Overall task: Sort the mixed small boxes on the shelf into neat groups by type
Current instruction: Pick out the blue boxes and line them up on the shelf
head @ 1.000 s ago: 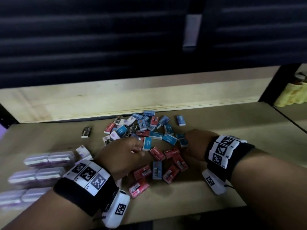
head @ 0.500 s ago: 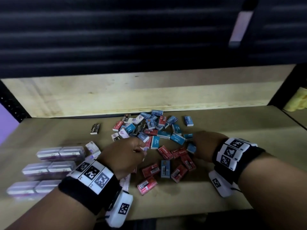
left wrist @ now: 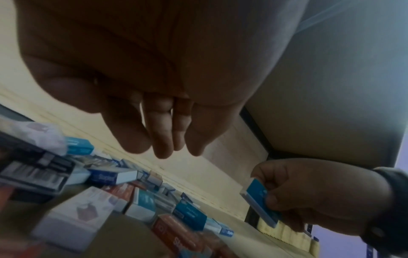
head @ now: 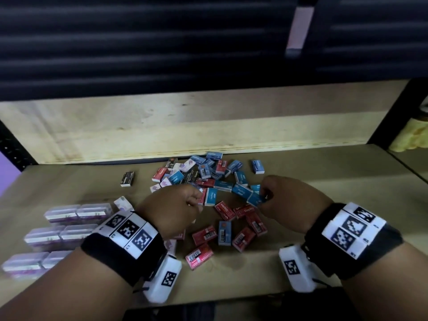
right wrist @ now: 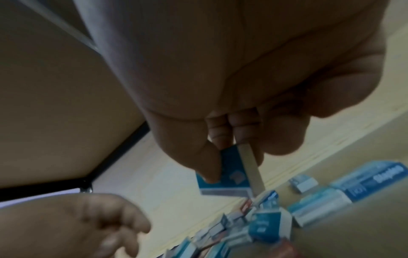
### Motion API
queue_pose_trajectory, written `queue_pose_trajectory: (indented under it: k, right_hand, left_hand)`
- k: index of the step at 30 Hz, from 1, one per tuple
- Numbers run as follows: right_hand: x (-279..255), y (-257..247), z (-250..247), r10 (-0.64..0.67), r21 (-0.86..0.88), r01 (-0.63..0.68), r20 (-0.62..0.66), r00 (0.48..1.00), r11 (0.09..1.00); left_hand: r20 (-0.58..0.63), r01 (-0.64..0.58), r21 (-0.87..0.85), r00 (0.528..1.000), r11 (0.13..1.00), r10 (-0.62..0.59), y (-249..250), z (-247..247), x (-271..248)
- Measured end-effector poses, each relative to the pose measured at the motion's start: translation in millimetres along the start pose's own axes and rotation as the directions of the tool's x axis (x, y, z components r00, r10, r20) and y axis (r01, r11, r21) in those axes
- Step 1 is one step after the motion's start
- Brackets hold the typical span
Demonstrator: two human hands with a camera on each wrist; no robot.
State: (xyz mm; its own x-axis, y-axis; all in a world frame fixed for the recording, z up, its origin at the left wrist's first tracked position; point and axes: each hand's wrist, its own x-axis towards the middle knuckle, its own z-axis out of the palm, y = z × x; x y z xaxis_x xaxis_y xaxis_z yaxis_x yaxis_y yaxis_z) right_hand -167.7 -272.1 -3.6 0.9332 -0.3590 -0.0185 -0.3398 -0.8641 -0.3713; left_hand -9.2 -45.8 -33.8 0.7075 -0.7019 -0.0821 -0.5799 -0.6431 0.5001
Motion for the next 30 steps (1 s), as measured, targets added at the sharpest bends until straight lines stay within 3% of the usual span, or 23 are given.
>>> queue_pose_trajectory:
  k: [7, 18, 30]
  right_hand:
    - [-17.1, 2.8, 17.7, 0.05, 0.063, -0.047, -0.046, 0.998, 0.997]
    - [-31.5, 9.3, 22.7, 0.036, 0.085, -0.04, 0.045, 0.998, 0.996]
    - [-36.8, 21.6, 28.4, 0.044, 0.119, -0.051, 0.063, 0.997, 0.992]
  left_hand:
    - [0.125, -0.086, 0.22, 0.99, 0.972, 0.059, 12.6, -3.5, 24.9]
    - [0.342, -0.302, 0.522, 0.931, 0.798, 0.129, 26.2, 12.9, 83.3]
    - [0.369, -0.259, 0.613, 0.929, 0.747, 0.019, 25.9, 24.7, 108.4]
